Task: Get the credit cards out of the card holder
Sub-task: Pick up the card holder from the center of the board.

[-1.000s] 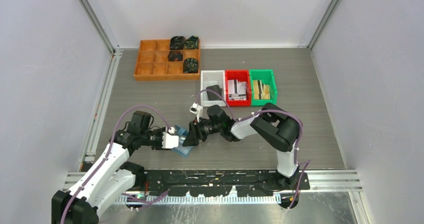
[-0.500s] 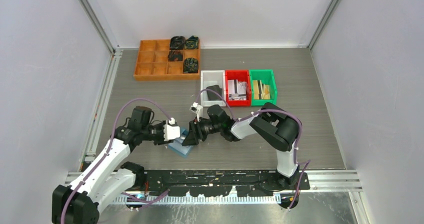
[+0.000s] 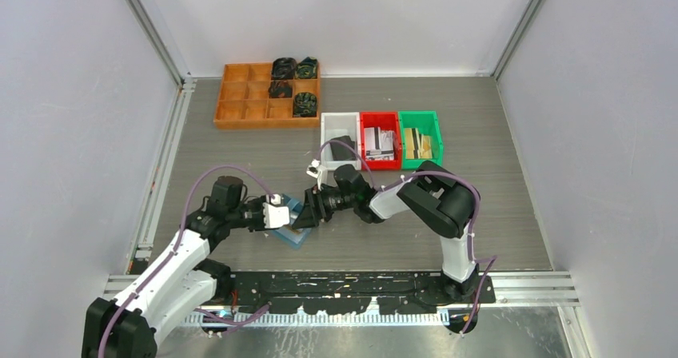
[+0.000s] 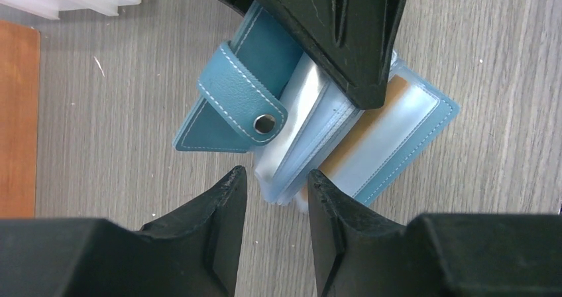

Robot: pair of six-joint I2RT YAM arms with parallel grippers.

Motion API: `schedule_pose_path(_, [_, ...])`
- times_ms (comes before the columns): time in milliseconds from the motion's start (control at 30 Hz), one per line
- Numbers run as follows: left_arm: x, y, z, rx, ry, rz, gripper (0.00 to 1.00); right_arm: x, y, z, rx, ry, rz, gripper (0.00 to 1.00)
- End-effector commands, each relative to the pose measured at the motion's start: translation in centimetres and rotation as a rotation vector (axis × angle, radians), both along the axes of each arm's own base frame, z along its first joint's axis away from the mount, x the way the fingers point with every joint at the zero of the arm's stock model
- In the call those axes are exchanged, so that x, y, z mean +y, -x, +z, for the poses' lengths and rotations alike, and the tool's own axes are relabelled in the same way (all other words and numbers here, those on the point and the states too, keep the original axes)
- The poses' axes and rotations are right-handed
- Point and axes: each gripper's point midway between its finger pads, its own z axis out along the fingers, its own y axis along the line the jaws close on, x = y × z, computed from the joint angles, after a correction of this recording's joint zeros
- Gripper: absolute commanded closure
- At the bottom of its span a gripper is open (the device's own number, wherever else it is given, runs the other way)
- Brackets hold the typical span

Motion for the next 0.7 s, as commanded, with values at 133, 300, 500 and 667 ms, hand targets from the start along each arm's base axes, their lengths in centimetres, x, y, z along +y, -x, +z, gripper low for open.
schedule_pose_path(133, [0.0, -0.2, -0.1, -0.046, -0.025, -0.031, 0.60, 1.6, -0.3, 4.0, -0.036, -0.137, 0.064, 0.29])
schedule_pose_path(300, [0.0, -0.1, 0.0, -0.045, -0.021, -0.023, 0.60, 1.5, -0.6, 4.0, -0.030, -0.144, 0.053, 0.31])
schedule_pose_path(500, [-0.4, -0.9, 1.0, -0.045, 0.033, 0.027, 0.60, 1.6, -0.9, 3.8, -0.001, -0.144, 0.044, 0.38])
schedule_pose_path(667, [-1.6, -2.0, 1.8, -0.054, 0.090, 0.083, 0.59, 1.6, -1.0, 3.4, 0.006, -0.140, 0.037, 0.33])
